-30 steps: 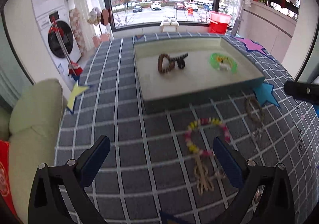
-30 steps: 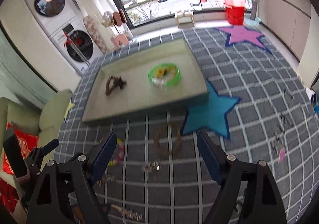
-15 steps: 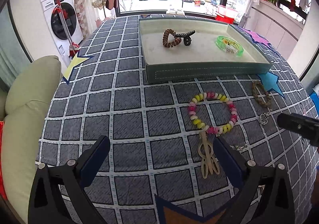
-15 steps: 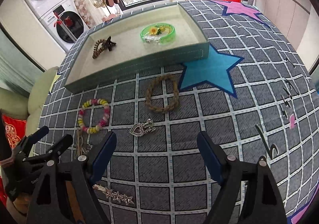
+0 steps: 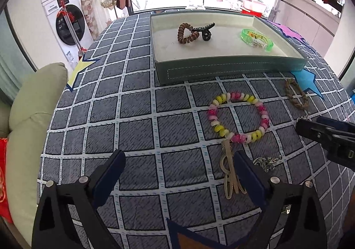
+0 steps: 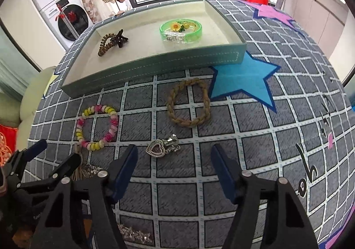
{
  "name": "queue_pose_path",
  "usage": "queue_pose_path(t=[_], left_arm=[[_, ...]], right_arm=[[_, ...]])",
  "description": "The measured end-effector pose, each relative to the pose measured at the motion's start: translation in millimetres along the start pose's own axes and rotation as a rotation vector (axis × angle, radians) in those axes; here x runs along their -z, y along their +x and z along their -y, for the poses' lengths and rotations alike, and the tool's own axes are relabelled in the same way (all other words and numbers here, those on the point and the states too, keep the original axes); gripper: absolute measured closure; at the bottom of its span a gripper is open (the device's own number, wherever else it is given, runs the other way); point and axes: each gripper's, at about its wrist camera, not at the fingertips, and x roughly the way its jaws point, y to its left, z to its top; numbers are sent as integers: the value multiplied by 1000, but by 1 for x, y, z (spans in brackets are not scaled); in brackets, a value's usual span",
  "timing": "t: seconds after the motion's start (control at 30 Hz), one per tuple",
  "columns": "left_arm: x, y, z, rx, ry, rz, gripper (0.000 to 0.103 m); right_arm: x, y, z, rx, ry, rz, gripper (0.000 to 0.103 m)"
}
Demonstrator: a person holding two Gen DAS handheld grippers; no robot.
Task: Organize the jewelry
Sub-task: 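Move both tools back over the table toward the heart pendant, then grasp the silver heart pendant with the right tool while the left tool holds the beige hair clip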
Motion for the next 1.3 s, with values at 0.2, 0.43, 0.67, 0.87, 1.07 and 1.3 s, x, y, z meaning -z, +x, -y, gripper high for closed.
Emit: queue_pose_path(t=[0.2,0.43,0.67,0.87,1.07,1.3], left_arm=[[4,-6,8,26,22,18,15],[6,-11,20,75,60,19,51],[10,-15,31,139,94,41,81],[11,-17,14,196,20,44,86],[13,-27,-4,210,-21,65,86],[8,-44,-18,214,-49,99,86]], right_arm=[[3,4,-22,98,-104,18,47],[7,2,-31,95,-128,36,68],[13,-4,-19,59,-96,43,68],[16,-14,-3,8,-45,53,68],[21,-28,10,-27,-5,73,68],[22,-45,16,-56,8,100,68]])
